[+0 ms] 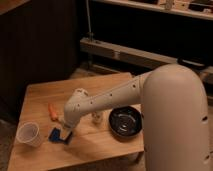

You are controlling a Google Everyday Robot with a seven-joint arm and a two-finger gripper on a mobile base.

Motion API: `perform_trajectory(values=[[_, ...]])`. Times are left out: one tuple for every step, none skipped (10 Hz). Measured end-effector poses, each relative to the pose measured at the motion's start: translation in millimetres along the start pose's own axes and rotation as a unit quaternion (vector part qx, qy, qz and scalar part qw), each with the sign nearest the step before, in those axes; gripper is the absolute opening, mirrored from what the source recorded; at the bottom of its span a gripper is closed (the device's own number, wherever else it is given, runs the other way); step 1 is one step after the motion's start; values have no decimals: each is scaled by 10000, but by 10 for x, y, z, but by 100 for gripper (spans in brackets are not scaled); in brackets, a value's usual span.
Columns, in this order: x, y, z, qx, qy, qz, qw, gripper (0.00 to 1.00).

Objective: Place the white sponge in the ceramic bowl

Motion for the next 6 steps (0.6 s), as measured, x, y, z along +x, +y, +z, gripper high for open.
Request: perform_trajectory(values=[[3,15,38,36,-6,16,10000,65],[12,12,69,77,-26,47,10000,65],[28,7,118,86,-49,79,9999,65],[26,15,171,77,-73,85,9999,65],[16,32,231,58,-96,73,9999,65],[18,43,273,43,-116,88,9999,65]])
